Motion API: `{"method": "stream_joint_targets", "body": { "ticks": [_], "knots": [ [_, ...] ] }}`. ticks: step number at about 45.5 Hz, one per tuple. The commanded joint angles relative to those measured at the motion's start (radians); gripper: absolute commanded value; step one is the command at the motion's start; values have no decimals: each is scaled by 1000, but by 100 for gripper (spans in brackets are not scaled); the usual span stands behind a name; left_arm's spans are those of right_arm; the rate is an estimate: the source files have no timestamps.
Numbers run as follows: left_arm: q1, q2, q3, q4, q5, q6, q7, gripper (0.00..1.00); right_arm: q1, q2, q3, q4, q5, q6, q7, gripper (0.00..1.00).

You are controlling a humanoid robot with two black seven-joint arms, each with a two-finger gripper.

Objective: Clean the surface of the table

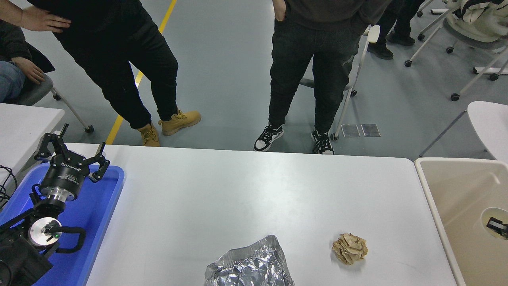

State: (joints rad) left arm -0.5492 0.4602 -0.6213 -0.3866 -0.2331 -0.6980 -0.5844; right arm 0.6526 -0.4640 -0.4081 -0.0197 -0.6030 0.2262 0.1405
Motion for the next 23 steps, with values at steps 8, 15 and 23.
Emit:
{"method": "stream_joint_targets", "body": {
  "ticks": [8, 15, 23],
  "knots": [
    [0, 0, 0, 0, 0, 0, 0, 100, 1, -1, 2, 7, 11, -149, 1, 63],
    [0, 0, 0, 0, 0, 0, 0, 100, -1, 1, 2, 10, 12, -165, 1, 81],
    [0, 0, 0, 0, 0, 0, 0, 100, -4, 8, 2, 0, 12, -172, 2, 89]
  ]
}}
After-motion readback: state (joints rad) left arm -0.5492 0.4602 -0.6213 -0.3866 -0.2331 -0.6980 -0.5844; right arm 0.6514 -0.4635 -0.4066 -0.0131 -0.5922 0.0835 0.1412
